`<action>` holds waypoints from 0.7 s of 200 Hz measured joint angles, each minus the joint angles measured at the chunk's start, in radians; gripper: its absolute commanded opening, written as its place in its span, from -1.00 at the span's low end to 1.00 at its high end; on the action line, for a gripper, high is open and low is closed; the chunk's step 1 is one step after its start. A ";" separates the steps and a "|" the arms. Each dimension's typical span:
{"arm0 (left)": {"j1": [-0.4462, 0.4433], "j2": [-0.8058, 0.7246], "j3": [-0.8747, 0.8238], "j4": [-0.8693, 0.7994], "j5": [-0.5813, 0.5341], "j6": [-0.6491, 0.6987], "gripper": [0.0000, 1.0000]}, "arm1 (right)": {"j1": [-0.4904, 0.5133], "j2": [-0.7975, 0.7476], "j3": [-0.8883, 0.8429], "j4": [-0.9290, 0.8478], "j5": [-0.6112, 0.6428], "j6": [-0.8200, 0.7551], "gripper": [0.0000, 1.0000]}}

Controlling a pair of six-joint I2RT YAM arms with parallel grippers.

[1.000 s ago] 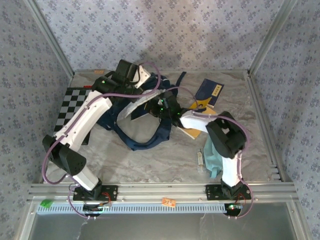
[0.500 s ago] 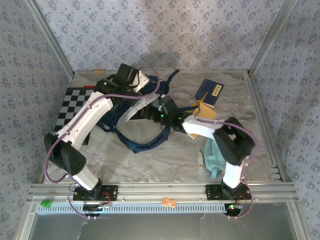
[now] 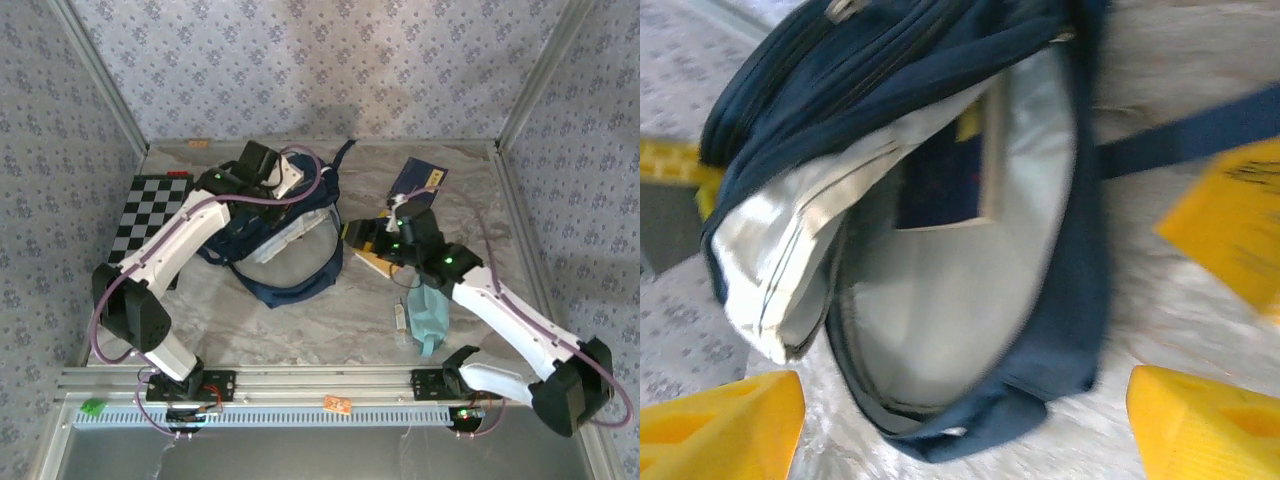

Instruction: Pack the student bag

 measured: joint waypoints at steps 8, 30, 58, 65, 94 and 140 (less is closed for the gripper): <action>-0.005 0.000 -0.022 0.006 0.005 -0.011 -1.00 | -0.054 -0.004 -0.002 -0.045 -0.011 -0.007 0.71; -0.015 0.000 -0.049 0.019 0.006 -0.035 -1.00 | -0.180 0.018 -0.035 -0.103 -0.077 -0.038 0.61; -0.024 0.000 -0.049 0.032 0.006 -0.057 -1.00 | -0.232 0.115 -0.030 -0.186 -0.089 -0.094 0.61; -0.026 0.000 -0.049 0.032 0.006 -0.062 -1.00 | -0.238 0.131 -0.030 -0.198 -0.090 -0.104 0.65; -0.027 0.000 -0.049 0.035 0.006 -0.071 -1.00 | -0.248 0.179 -0.002 -0.209 -0.090 -0.134 0.63; -0.027 0.000 -0.049 0.040 0.002 -0.074 -1.00 | -0.282 0.314 0.037 -0.172 -0.098 -0.177 0.54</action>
